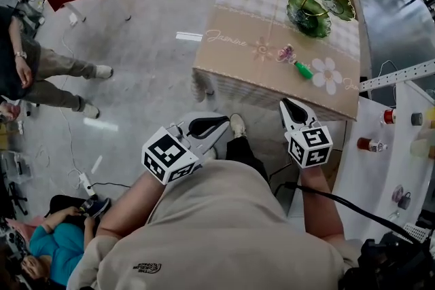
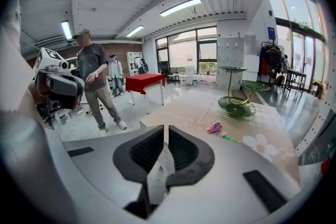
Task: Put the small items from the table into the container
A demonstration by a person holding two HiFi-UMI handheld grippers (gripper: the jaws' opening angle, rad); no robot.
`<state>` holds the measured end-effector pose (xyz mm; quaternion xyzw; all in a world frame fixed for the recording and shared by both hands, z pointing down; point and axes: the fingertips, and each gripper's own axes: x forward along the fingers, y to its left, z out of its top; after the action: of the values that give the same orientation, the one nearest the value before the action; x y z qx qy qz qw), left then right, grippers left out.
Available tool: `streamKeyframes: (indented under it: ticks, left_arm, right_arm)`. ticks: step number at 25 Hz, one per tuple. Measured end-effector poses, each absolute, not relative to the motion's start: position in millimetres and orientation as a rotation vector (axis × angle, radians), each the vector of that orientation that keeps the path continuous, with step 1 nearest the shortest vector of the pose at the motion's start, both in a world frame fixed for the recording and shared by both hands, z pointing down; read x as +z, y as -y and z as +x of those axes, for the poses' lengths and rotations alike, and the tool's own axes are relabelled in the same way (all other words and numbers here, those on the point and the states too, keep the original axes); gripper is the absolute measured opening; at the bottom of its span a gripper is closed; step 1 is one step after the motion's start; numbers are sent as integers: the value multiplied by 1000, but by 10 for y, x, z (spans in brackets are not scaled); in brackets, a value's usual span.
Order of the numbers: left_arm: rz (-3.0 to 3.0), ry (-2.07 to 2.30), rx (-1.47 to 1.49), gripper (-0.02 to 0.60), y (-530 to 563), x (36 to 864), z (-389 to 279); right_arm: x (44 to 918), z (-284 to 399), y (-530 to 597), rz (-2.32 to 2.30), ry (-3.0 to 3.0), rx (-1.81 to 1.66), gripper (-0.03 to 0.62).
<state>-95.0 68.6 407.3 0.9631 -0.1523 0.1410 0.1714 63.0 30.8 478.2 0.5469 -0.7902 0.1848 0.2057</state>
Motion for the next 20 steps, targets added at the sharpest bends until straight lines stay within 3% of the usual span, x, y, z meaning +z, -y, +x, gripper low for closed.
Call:
streamKeyframes:
  ticks: [3,6,20]
  left_arm:
    - [2711,456,402,9,-561,4095,-922]
    - [2697,486,406,9,-408,4090,-866]
    - [2639,651,451,9,354,4064,-553]
  right_arm:
    - [4964,888,-37,1570,2153,566,40]
    - [5202,1130,272,1589,2103,623,115]
    - [6350,1732,1519,1579,1961,968,198]
